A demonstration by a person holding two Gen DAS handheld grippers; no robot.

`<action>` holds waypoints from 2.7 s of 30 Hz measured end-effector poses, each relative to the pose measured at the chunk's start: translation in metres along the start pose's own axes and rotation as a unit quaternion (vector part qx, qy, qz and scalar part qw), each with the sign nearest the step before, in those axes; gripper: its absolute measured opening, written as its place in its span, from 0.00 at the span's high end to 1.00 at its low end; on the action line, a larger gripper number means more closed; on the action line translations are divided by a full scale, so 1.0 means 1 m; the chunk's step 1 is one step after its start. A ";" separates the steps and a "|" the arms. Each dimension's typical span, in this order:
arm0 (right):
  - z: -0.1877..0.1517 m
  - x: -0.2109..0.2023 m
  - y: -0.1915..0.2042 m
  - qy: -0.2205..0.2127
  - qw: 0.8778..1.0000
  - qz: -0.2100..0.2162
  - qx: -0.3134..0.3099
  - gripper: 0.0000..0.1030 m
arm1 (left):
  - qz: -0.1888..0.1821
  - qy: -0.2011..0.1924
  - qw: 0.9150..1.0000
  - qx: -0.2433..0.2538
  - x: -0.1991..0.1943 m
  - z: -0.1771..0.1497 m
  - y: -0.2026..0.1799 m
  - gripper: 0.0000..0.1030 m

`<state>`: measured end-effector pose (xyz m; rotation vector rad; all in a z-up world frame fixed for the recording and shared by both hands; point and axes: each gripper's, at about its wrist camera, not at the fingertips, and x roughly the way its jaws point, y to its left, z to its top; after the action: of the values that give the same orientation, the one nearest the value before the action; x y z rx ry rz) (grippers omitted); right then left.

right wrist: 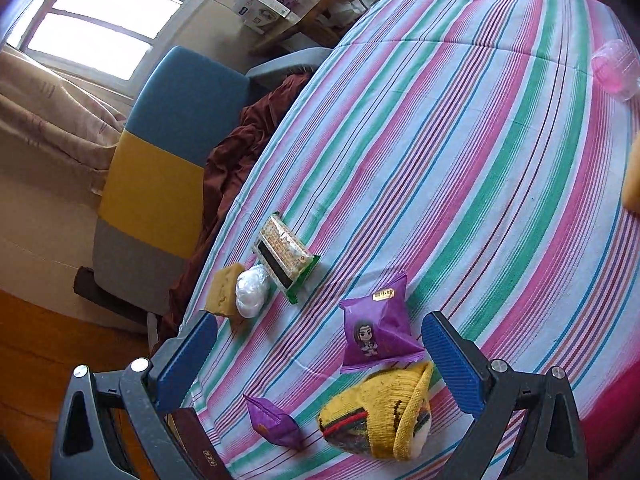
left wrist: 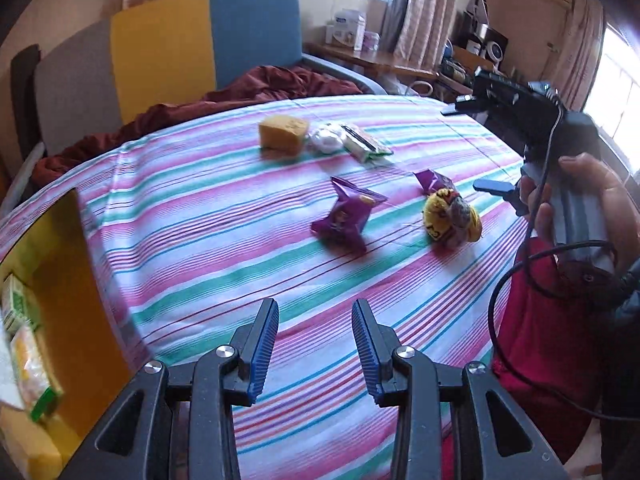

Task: Organize objects
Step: 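Move the left gripper to the purple snack packet and grasp it, then lift the purple packet with the left gripper while the right gripper grasps the yellow knitted hat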

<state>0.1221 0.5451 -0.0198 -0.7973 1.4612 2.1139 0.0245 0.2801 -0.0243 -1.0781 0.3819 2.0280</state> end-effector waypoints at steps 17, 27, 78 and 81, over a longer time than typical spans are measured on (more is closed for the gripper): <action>-0.003 0.011 0.005 0.027 0.999 0.029 -0.008 0.00 | -0.010 0.015 0.996 0.087 0.103 0.067 -0.033 0.48; 0.001 0.011 0.000 0.023 1.000 0.014 0.005 0.00 | -0.048 -0.001 0.998 0.028 0.103 0.051 -0.016 0.68; -0.083 0.082 0.059 0.253 0.925 -0.068 -0.275 0.01 | -0.045 -0.048 0.998 0.007 0.046 -0.032 0.008 0.67; -0.086 0.084 0.063 0.248 0.918 -0.086 -0.297 0.15 | -0.046 -0.048 0.998 0.006 0.046 -0.032 0.007 0.67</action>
<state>0.0378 0.4463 -0.0574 -1.7217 0.8783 2.3367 0.0216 0.2802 -0.0807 -0.9697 0.2898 1.9856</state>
